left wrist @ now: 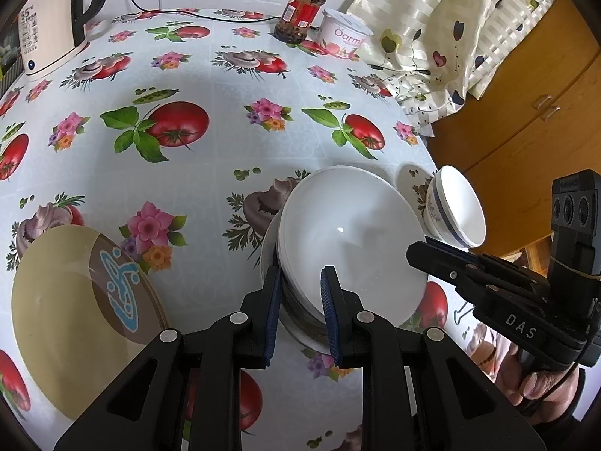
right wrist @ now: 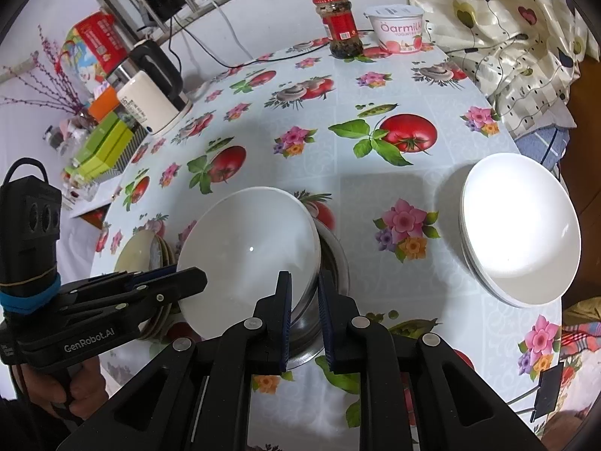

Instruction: Organize plates and bowls

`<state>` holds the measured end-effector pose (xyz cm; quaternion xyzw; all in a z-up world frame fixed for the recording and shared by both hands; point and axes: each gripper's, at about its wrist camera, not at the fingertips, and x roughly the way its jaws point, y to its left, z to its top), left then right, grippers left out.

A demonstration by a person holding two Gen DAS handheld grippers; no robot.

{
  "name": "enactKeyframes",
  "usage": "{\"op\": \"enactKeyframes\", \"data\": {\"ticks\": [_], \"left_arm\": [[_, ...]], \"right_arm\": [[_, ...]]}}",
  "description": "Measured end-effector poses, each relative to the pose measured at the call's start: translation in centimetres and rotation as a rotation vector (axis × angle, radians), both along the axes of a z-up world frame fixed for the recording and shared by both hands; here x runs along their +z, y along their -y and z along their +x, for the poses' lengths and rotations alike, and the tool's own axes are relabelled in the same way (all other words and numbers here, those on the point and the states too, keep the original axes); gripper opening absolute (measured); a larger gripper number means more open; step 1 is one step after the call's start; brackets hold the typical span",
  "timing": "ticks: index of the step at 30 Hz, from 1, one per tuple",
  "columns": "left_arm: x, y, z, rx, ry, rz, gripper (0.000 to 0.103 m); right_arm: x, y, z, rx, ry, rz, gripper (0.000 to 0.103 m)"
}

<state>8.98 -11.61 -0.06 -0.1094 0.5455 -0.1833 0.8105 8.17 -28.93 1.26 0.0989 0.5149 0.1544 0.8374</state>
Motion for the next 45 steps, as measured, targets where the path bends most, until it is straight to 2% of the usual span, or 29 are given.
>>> {"op": "enactKeyframes", "data": {"ticks": [20,45], "left_arm": [[0.37,-0.7,0.38,0.015,0.018,-0.031,0.022],[0.58,0.07,0.07,-0.018,0.028,-0.02,0.022]], "right_arm": [[0.03,-0.05,0.07,0.001,0.0,0.01,0.016],[0.15,0.32,0.05,-0.003,0.001,0.017,0.017]]}}
